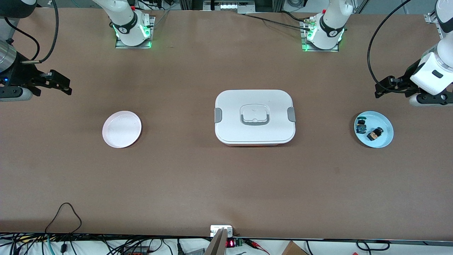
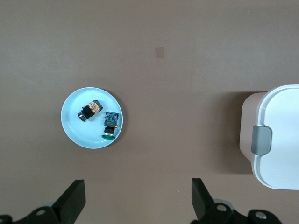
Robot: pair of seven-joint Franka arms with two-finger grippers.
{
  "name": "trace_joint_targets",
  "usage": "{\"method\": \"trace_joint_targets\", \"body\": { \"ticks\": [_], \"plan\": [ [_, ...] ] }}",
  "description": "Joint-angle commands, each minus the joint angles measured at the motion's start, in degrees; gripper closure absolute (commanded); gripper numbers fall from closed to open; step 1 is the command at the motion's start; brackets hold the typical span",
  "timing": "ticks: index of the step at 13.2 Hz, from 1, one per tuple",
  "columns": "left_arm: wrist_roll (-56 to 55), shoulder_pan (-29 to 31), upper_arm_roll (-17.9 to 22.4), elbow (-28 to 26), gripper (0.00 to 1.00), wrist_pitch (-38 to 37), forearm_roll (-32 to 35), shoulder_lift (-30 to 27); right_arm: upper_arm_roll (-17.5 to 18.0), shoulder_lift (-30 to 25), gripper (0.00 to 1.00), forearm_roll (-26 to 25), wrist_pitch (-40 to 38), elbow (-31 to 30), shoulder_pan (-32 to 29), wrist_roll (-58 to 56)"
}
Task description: Transfer orange switch to right arm and place
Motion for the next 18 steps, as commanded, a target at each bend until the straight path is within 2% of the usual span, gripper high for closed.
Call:
{"method": "trace_joint_targets", "body": {
  "ticks": [1,12,16,18],
  "plan": [
    [-0.36,-0.58,0.41,0.74,0.0,-1.06,-0.34,-0.65,-0.12,-0.24,0.0,-0.05,-0.91,0.51,0.2,-0.13],
    [-0.45,-0.4,0.59,3.99,0.0,-3.35,-0.34,1.73,-0.12,-0.06,0.0,-0.05,-0.91,0.51,0.2,-0.13],
    [-0.45,0.21,1.02,6.98,0.0,-3.53,-0.78,5.4,-0.12,0.03,0.0,-0.05,-0.83,0.51,0.2,0.04],
    [-0.1,2.66,1.38,7.34,0.0,-3.53,-0.61,7.87,-0.12,0.03,0.0,-0.05,-0.91,0.51,0.2,-0.04]
  ]
}}
